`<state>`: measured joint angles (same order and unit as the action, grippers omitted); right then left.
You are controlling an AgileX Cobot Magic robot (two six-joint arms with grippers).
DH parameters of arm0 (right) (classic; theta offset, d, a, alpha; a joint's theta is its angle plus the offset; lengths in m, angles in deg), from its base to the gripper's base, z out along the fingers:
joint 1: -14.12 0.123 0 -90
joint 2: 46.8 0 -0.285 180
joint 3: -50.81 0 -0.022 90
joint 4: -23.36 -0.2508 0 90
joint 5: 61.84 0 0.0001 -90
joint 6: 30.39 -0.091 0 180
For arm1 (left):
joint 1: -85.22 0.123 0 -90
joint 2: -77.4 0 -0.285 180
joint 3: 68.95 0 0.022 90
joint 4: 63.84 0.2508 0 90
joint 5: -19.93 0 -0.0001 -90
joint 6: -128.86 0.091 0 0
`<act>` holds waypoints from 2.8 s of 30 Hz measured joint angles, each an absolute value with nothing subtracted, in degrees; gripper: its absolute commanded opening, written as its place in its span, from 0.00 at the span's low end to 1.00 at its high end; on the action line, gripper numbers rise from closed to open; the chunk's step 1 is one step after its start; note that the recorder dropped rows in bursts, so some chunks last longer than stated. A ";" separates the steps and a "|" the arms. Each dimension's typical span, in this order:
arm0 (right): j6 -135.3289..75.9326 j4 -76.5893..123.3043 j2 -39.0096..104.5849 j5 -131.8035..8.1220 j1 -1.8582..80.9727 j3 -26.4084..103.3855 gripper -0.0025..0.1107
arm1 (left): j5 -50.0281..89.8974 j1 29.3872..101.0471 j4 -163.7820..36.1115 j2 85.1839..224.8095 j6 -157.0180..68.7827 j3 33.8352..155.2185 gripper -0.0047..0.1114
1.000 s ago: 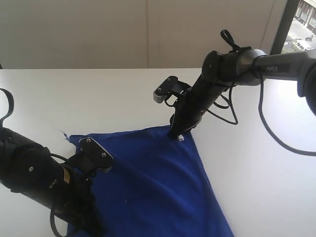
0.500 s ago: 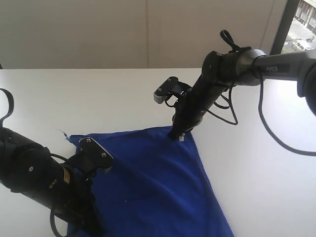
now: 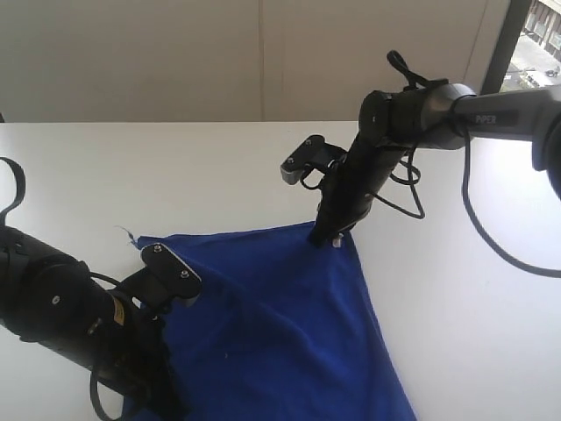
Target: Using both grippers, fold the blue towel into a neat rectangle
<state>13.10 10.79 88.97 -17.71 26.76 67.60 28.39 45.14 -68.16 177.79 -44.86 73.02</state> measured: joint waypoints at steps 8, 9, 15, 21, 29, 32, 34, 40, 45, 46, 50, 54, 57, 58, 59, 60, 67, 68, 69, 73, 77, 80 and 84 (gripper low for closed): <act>13.10 11.86 86.84 -18.87 26.76 67.60 0.02 | 28.39 45.14 -68.16 177.79 -44.73 73.02 0.04; 13.10 12.02 86.73 -19.14 26.76 67.60 0.02 | 28.39 45.14 -68.16 177.79 -44.73 73.02 0.04; 9.72 15.52 86.50 -19.69 26.76 67.60 0.02 | 28.39 45.14 -68.16 177.87 -44.73 73.02 0.04; 8.19 16.78 87.60 -19.91 26.76 67.60 0.02 | 28.39 45.14 -68.16 177.87 -44.73 73.02 0.04; 5.76 17.37 89.08 -21.04 26.76 67.60 0.46 | 28.39 45.14 -68.28 177.87 -44.73 73.02 0.04; 5.68 17.48 88.41 -21.32 26.76 67.68 0.46 | 28.39 45.14 -68.28 177.87 -44.73 73.02 0.04; 5.68 17.20 86.31 -21.06 26.76 67.68 0.46 | 28.83 45.14 -68.28 176.74 -44.73 73.41 0.04; 5.68 8.91 78.49 -20.90 26.76 67.68 0.32 | 26.07 49.38 -63.51 166.15 -44.64 77.57 0.04; 12.76 -4.47 82.61 -16.83 26.76 67.68 0.02 | 21.70 57.46 -62.84 173.18 -44.64 80.47 0.04; 13.86 -6.20 83.54 -16.44 26.76 67.68 0.02 | 21.70 57.89 -62.84 175.44 -44.64 81.66 0.04; 16.17 -10.31 88.30 -17.42 26.76 67.68 0.02 | 22.63 57.99 -62.96 184.77 -44.64 87.09 0.04; 16.26 -10.73 90.90 -22.54 26.76 67.68 0.02 | 23.01 57.99 -63.20 188.61 -44.64 88.31 0.04; 16.29 -10.37 91.55 -23.43 26.76 67.68 0.02 | 23.67 57.99 -63.20 189.46 -44.64 88.31 0.04; 16.29 -9.96 91.55 -23.60 26.76 67.68 0.02 | 23.80 57.99 -63.20 189.45 -44.46 88.31 0.04; 16.16 -9.46 91.55 -23.62 26.76 67.68 0.02 | 24.20 57.99 -63.20 189.45 -44.16 88.44 0.04; 15.54 -8.70 91.55 -23.74 26.76 67.68 0.02 | 24.59 57.99 -63.20 189.45 -43.91 88.56 0.04; 11.52 -4.80 91.55 -24.98 26.76 67.81 0.02 | 26.99 58.04 -63.20 189.45 -41.59 88.87 0.04; 11.08 -4.80 91.55 -24.98 26.76 67.81 0.02 | 27.22 58.04 -63.20 189.45 -41.46 89.03 0.04; 10.95 -4.68 91.55 -25.01 26.76 67.81 0.02 | 27.37 58.04 -63.20 189.45 -41.31 89.00 0.04; 10.22 -4.08 91.55 -25.11 26.76 67.81 0.02 | 28.02 58.04 -63.20 189.45 -41.08 89.00 0.04; 6.69 -0.76 91.43 -25.46 26.85 67.93 0.02 | 28.89 58.04 -63.20 189.45 -40.95 89.22 0.04; 4.70 1.19 91.43 -25.77 26.85 68.05 0.02 | 28.92 58.04 -63.07 189.45 -40.95 89.22 0.04; 4.18 1.30 91.43 -25.77 26.85 68.15 0.02 | 27.90 58.04 -62.97 189.22 -40.95 89.22 0.04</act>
